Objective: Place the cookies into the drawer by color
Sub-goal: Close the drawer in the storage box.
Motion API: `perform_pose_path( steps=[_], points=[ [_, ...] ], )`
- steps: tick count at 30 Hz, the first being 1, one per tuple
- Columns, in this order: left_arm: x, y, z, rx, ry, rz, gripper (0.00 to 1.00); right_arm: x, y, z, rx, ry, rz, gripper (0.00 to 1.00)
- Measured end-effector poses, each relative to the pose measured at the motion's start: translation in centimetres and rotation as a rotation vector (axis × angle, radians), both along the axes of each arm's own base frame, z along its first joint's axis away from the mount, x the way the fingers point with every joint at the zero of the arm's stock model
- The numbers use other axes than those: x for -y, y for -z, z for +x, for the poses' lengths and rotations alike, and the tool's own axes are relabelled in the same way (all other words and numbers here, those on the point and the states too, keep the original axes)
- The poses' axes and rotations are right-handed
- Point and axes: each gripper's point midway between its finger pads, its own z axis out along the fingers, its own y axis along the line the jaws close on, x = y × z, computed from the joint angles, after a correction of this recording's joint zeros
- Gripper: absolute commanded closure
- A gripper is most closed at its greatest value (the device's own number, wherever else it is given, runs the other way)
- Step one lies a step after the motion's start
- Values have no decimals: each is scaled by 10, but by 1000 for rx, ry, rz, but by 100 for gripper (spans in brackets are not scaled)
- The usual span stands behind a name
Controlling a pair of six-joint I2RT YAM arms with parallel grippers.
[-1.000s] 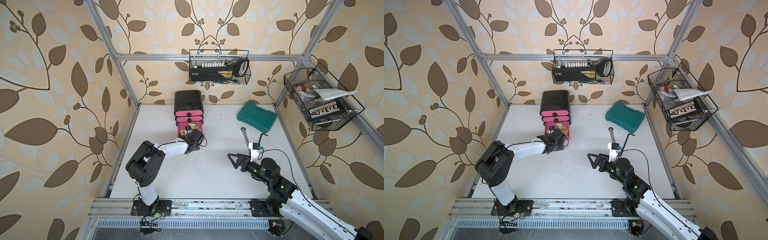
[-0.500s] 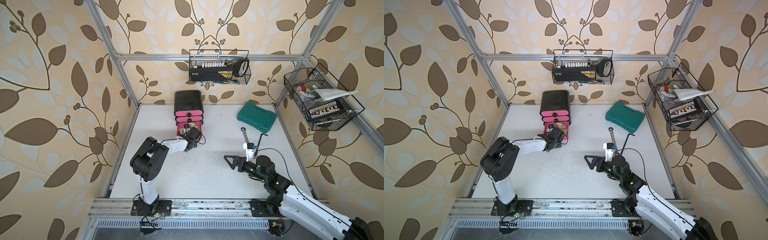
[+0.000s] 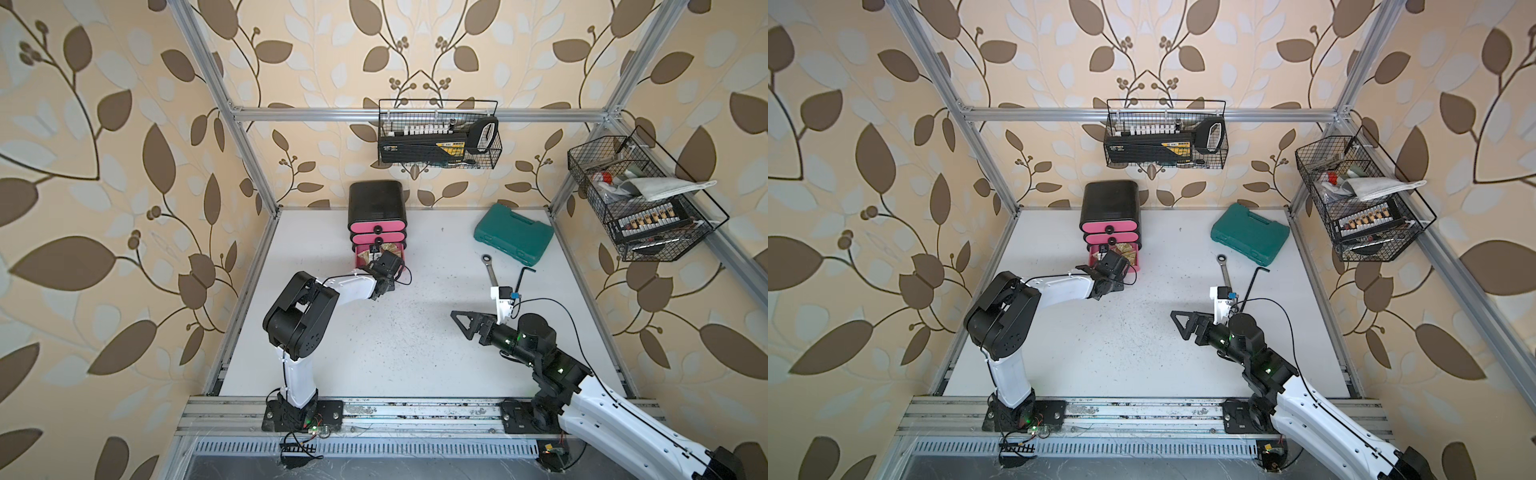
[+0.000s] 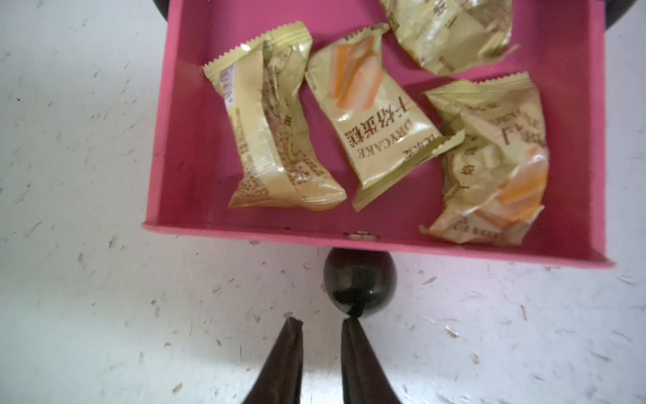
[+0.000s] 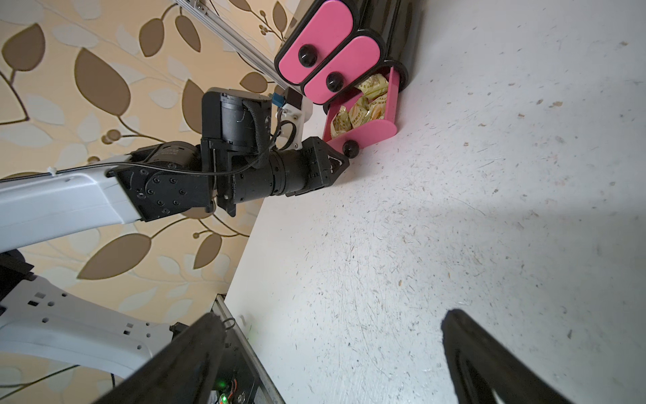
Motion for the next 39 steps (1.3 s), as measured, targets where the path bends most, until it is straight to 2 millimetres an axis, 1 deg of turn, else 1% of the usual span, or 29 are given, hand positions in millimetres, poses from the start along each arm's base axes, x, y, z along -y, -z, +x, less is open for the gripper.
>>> perform_pose_path(
  steps=[5,7,9,12,19,21,23,25,27,29,31,32,36,39],
  points=[
    [-2,-8,8,12,-12,-9,76,0,1,0,-4,0,-3,1],
    [-1,-15,15,27,-13,-18,70,0,2,0,-6,0,-5,1],
    [4,-21,20,42,-1,-34,60,0,3,0,-8,0,-7,1],
    [8,-27,27,61,9,-55,53,0,3,0,-11,0,-9,1],
    [15,-17,29,47,36,-69,51,1,8,-2,-21,-3,-25,1],
    [19,-15,28,46,51,-81,47,1,8,-2,-22,-2,-27,1],
    [21,-14,27,54,69,-86,40,1,9,-2,-24,-2,-28,1],
    [25,-9,21,47,95,-87,33,1,9,-2,-26,-2,-28,1],
    [28,-6,16,37,108,-85,29,1,9,-2,-25,-3,-28,1],
    [27,-7,16,37,106,-81,26,1,9,-2,-26,-2,-28,1],
    [28,-7,16,39,102,-72,27,1,9,-2,-25,-2,-28,1],
    [28,-7,19,44,97,-65,28,2,9,-2,-26,-1,-28,1],
    [29,-5,29,56,79,-45,38,2,8,-2,-24,-1,-26,1],
    [27,-1,32,58,66,-24,45,2,7,-2,-19,-1,-22,1]
  ],
)
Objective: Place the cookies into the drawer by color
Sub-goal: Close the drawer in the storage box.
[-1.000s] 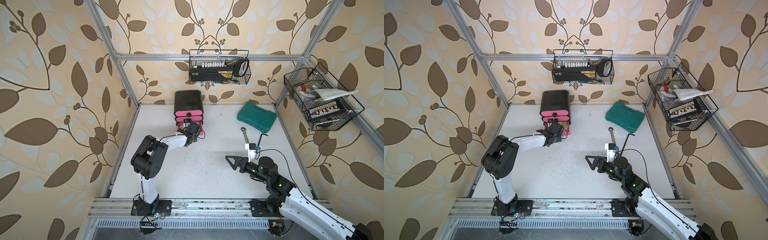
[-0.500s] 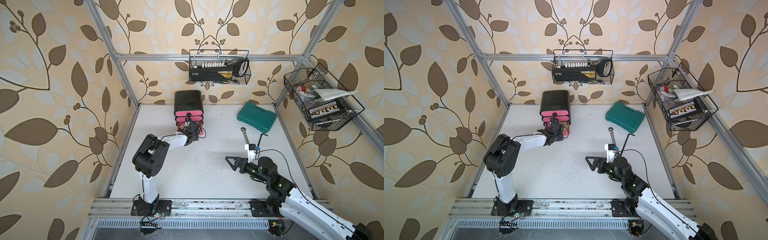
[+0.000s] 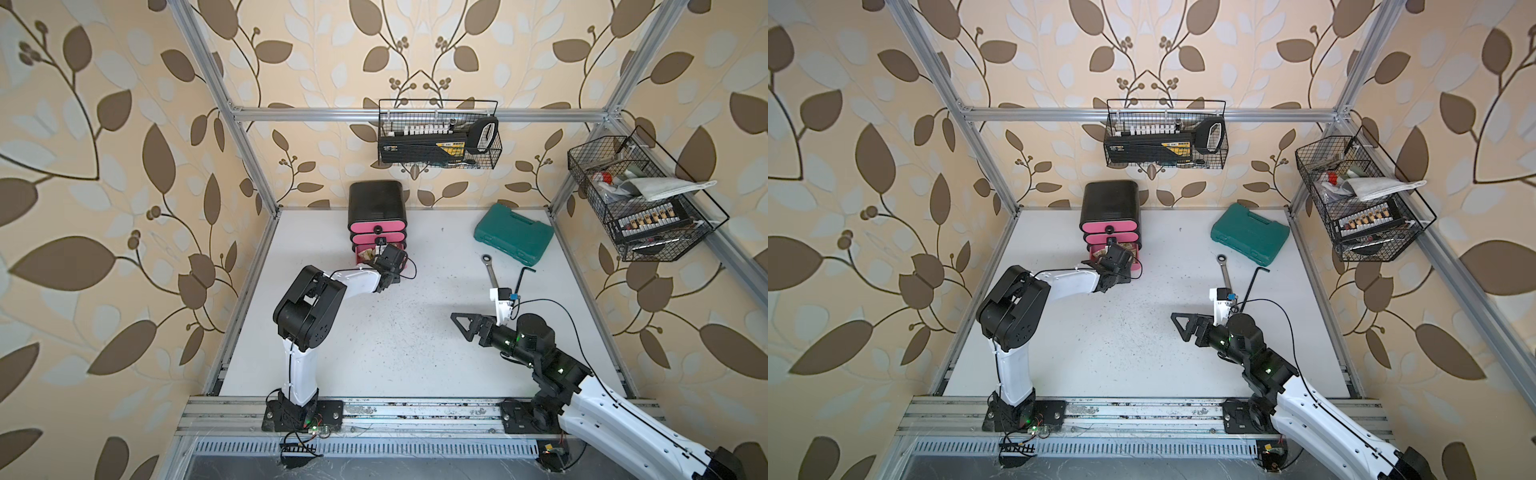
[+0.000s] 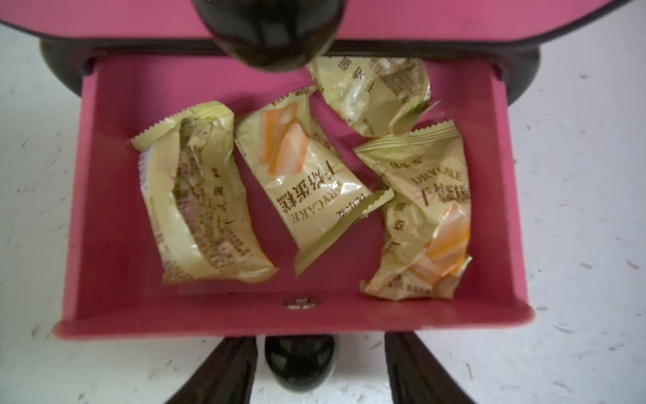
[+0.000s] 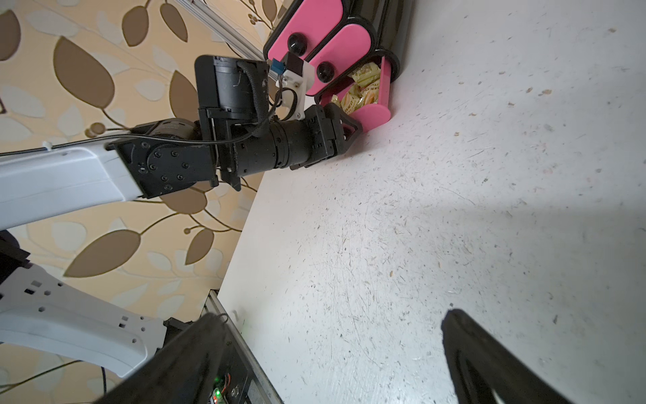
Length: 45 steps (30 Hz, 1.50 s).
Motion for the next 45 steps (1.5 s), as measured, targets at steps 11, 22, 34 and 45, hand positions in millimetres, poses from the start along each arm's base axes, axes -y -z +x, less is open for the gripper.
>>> perform_pose_path(
  steps=[11,22,34,45],
  points=[
    [-10,10,2,-7,-34,64,63,2,1,0,-3,6,-6,1],
    [-12,5,3,-12,-22,95,77,2,2,0,-4,7,-7,1],
    [-20,-4,12,-40,-16,114,77,2,2,0,-4,9,-7,1],
    [-27,-5,46,-17,-32,131,70,3,1,0,2,9,-13,1]
  ],
)
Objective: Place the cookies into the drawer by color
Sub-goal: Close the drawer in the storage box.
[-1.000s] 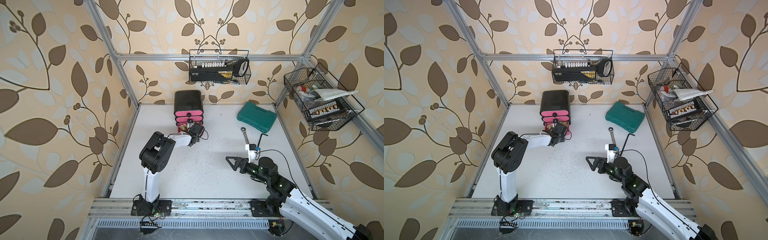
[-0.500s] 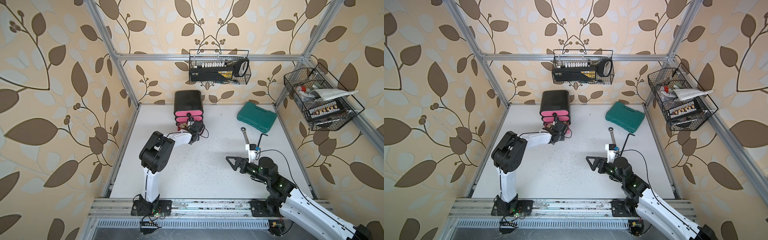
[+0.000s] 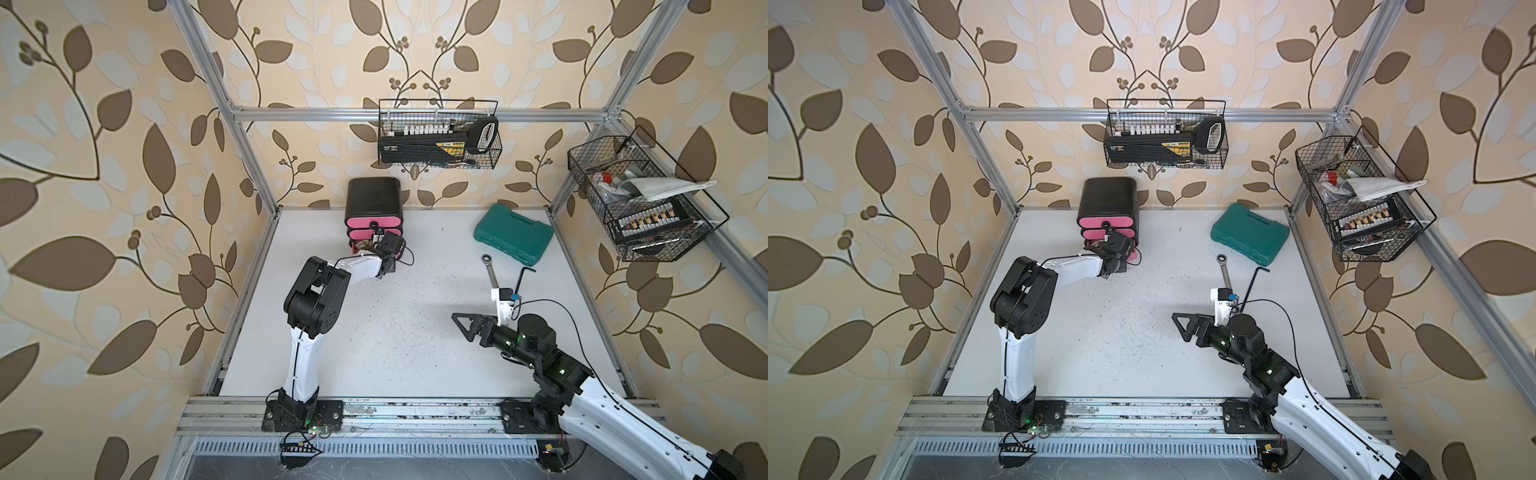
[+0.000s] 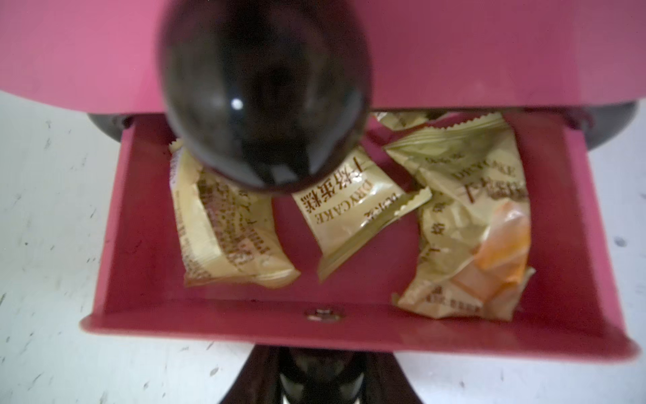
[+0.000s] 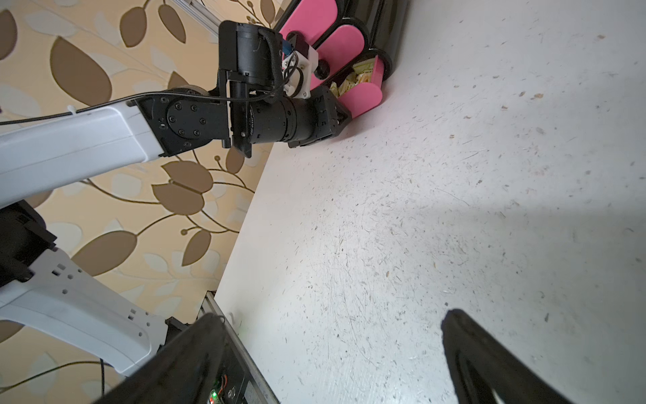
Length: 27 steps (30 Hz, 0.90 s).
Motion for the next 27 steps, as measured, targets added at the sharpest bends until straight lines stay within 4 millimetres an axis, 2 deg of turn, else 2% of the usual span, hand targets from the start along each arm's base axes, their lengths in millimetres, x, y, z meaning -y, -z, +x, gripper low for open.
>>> perform_pose_path(
  steps=[3,5,11,15,21,27],
  points=[
    [-3,0,7,4,0,9,61,0,0,0,2,-1,-3,1],
    [-6,-1,14,17,-9,25,59,0,0,0,3,-1,-6,1],
    [-15,-16,34,95,-49,48,48,0,2,0,1,-5,-17,1],
    [-17,-22,40,133,-54,57,34,1,4,-1,-2,-6,-26,1],
    [-16,-34,52,212,-42,68,32,2,7,-2,-13,-5,-34,1],
    [-28,-50,73,263,-50,35,32,2,8,-2,-18,-5,-37,1]
  ],
)
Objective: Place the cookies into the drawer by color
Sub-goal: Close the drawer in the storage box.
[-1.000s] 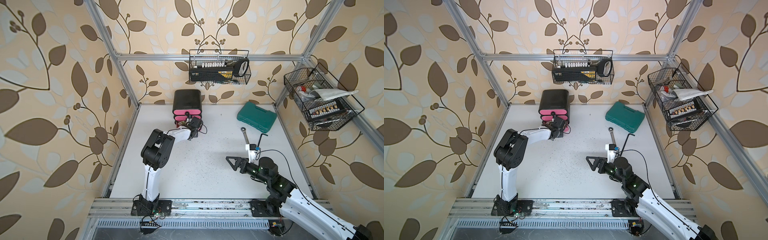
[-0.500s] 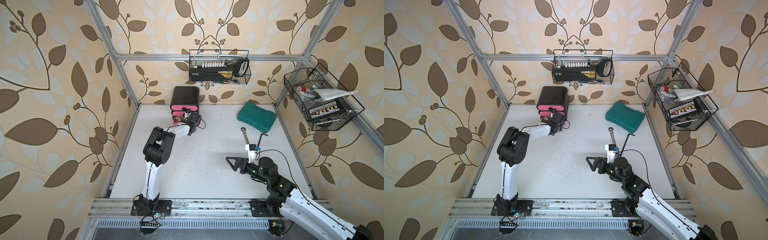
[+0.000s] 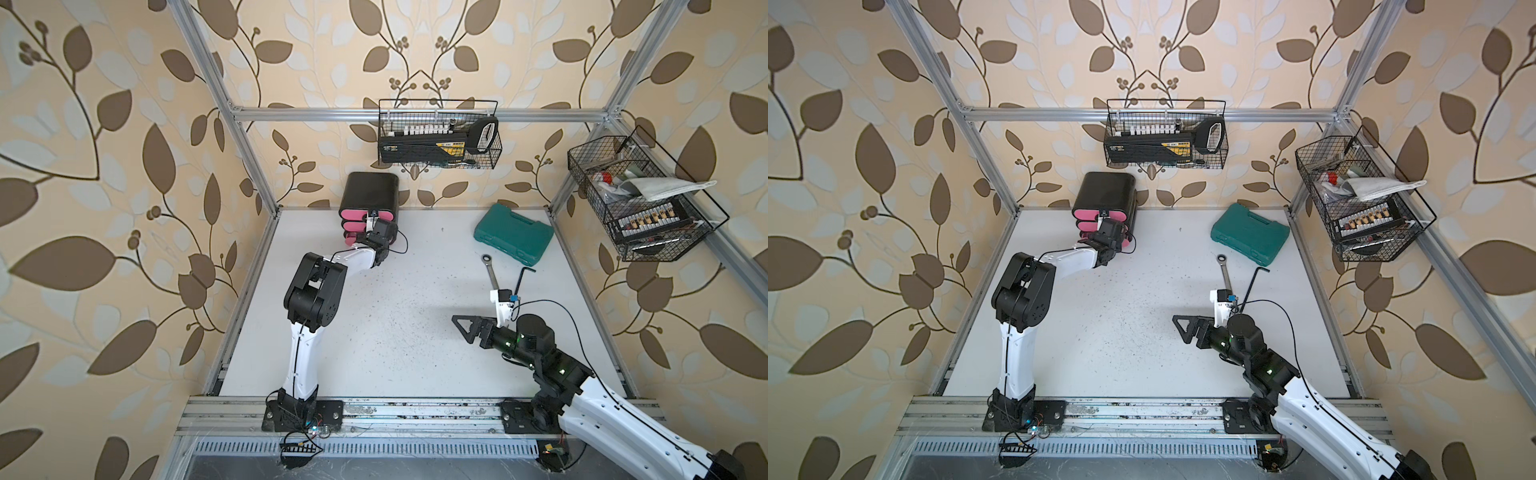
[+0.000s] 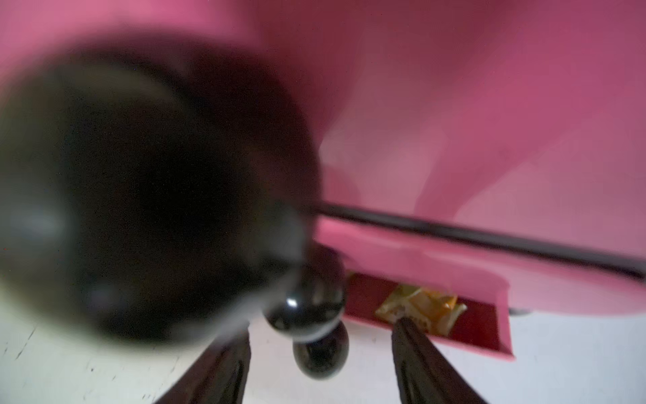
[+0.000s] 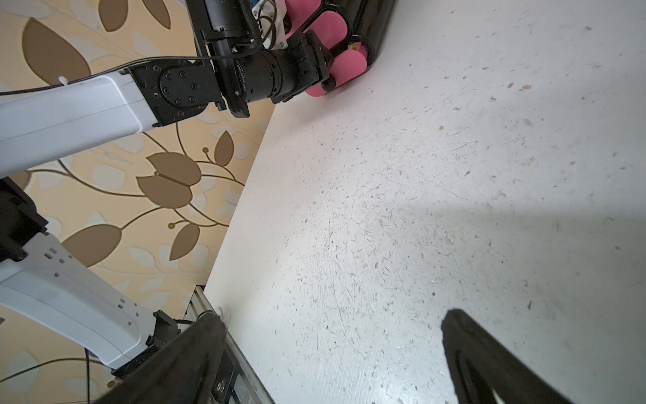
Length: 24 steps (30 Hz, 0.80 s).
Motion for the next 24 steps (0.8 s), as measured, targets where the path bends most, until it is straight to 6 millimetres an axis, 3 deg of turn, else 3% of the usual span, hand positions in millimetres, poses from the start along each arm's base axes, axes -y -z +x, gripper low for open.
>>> perform_pose_path(
  steps=[7,11,14,17,20,24],
  points=[
    [7,-4,10,39,52,-89,33,1,-4,-1,11,0,8,1],
    [9,3,-19,-3,76,-181,33,1,-3,-1,10,0,8,1],
    [10,-10,-46,-22,88,-281,34,1,-3,-1,10,1,7,1],
    [14,-48,-70,-8,118,-391,34,-1,-4,2,11,4,12,1],
    [18,-100,-100,20,169,-494,31,-8,-4,10,4,4,32,4],
    [13,-168,-150,17,244,-534,24,-32,1,31,-58,-10,66,11]
  ],
)
